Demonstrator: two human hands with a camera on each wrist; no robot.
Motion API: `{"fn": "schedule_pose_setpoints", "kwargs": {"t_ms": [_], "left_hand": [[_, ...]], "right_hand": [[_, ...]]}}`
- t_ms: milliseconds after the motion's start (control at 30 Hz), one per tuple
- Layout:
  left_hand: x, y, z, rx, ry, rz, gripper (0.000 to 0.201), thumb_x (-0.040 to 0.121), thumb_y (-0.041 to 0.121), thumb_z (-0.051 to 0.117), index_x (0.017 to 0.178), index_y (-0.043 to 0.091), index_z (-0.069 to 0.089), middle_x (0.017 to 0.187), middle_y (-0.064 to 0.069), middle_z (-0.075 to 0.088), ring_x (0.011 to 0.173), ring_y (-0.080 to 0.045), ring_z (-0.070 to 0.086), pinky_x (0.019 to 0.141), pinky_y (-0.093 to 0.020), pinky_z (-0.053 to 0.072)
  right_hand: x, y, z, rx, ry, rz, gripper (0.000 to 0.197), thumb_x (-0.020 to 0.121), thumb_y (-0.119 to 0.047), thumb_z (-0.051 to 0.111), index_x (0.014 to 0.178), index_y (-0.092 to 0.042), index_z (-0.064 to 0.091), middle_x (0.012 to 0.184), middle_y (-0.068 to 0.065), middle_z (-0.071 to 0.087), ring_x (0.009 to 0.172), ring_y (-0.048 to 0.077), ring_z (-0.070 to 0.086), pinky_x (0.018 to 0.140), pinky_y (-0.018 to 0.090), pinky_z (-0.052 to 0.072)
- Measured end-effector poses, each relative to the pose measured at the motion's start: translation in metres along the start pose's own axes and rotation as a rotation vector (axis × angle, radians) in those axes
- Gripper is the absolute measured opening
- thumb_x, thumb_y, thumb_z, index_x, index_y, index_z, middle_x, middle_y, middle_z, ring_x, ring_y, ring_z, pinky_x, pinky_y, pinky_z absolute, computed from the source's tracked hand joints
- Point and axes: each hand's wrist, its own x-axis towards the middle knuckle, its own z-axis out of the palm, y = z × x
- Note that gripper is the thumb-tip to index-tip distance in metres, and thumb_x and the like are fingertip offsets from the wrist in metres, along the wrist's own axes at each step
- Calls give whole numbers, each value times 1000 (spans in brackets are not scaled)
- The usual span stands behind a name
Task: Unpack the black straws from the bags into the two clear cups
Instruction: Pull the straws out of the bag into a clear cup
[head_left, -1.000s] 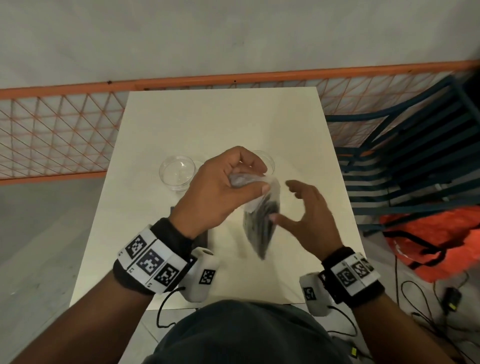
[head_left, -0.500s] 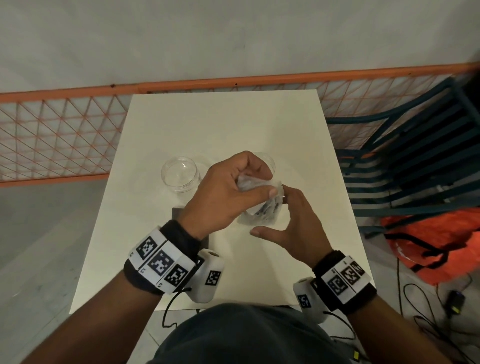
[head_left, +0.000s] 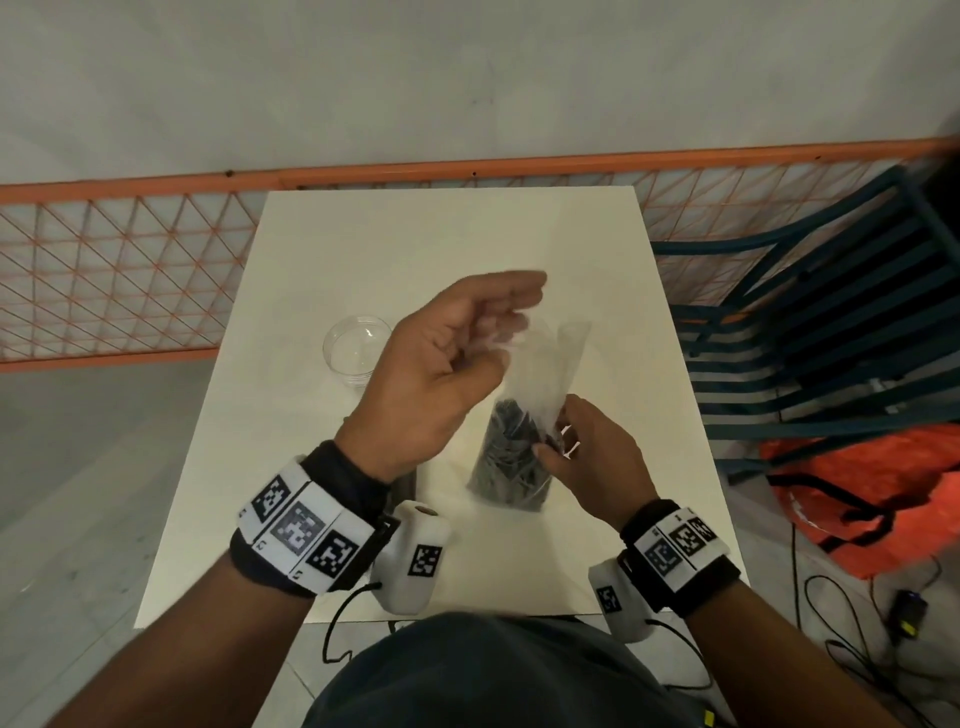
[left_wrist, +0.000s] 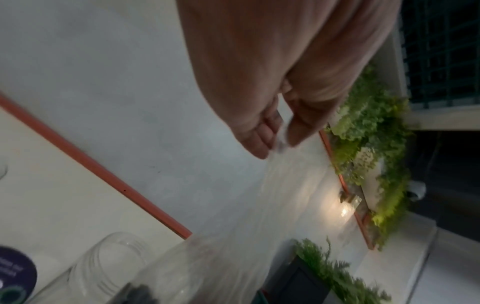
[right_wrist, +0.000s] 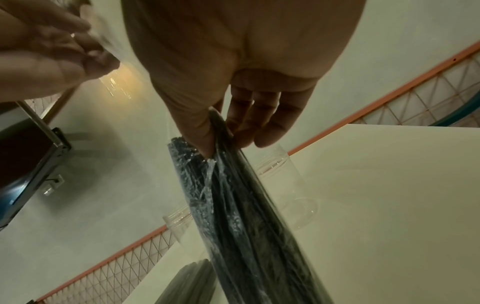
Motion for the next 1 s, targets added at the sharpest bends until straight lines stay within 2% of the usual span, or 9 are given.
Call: {"fn": "schedule_pose_setpoints", "kwargs": {"t_ms": [100, 200, 300, 400, 500, 567, 733, 867, 1000], "left_hand": [[-5, -20, -7, 4, 23, -109, 95, 73, 23, 83, 148, 42, 27, 151, 0, 44, 132, -13, 51, 109, -35, 43], [-24, -61, -6, 487, -178, -480, 112, 62, 49, 88, 153, 36, 24, 150, 9, 45, 115, 0, 54, 97, -22, 43], [-50, -107, 4, 512, -192, -587, 75, 73, 40, 84, 139, 24, 51, 123, 13, 66, 86, 9, 64, 72, -8, 46], [-60, -125, 14, 385, -40, -512, 39, 83, 17, 77, 121, 22, 66, 101, 15, 72, 87, 7, 69, 76, -11, 50], [-62, -136, 20, 395, 23, -454, 35, 82, 14, 78, 115, 22, 68, 106, 9, 72, 90, -6, 71, 83, -19, 57], [-64, -140, 22, 456, 39, -435, 26, 80, 19, 81, 104, 17, 70, 102, 4, 70, 86, -8, 71, 80, -15, 56], [-64, -142, 19, 400, 32, -430, 19, 81, 18, 80, 84, 15, 62, 76, 9, 68, 69, 3, 64, 65, -15, 50], [-66, -150, 18, 384, -27, -429, 16, 91, 0, 62, 94, 14, 67, 75, 22, 70, 76, 4, 67, 71, -17, 53], [-64, -153, 23, 518, -190, -348, 17, 91, 12, 64, 108, 13, 68, 100, 11, 60, 89, -10, 61, 78, -18, 49]], "right_hand": [[-2, 2, 0, 40, 18, 7, 40, 83, -30, 70, 96, -46, 37, 80, -26, 52, 68, -4, 55, 58, 18, 40], [-9, 2, 0, 110, 37, -17, 44, 82, -23, 73, 102, -45, 40, 83, -23, 56, 74, 3, 58, 64, 20, 47], [-13, 4, 4, 249, 48, -11, 46, 81, -16, 73, 108, -45, 48, 93, -17, 63, 85, 4, 62, 77, 18, 52], [-17, 6, 10, 342, 26, 11, 41, 81, -15, 76, 106, -41, 56, 96, -19, 64, 89, -1, 63, 83, 15, 52], [-18, 8, 11, 394, -15, 34, 39, 82, -18, 75, 111, -38, 59, 104, -17, 65, 97, -2, 63, 86, 15, 52], [-17, 12, 11, 333, -82, 24, 44, 79, -24, 74, 116, -40, 57, 113, -15, 62, 103, 2, 60, 88, 19, 50], [-14, 22, 13, 280, -182, 38, 51, 77, -20, 76, 124, -28, 57, 115, -12, 63, 100, 3, 60, 91, 26, 52], [-13, 24, 16, 285, -235, 34, 58, 75, -17, 80, 126, -24, 53, 104, -24, 58, 92, -9, 57, 79, 5, 42], [-10, 24, 22, 304, -203, 16, 68, 73, -20, 80, 134, -28, 51, 120, -17, 61, 108, 5, 60, 93, 18, 48]]}}
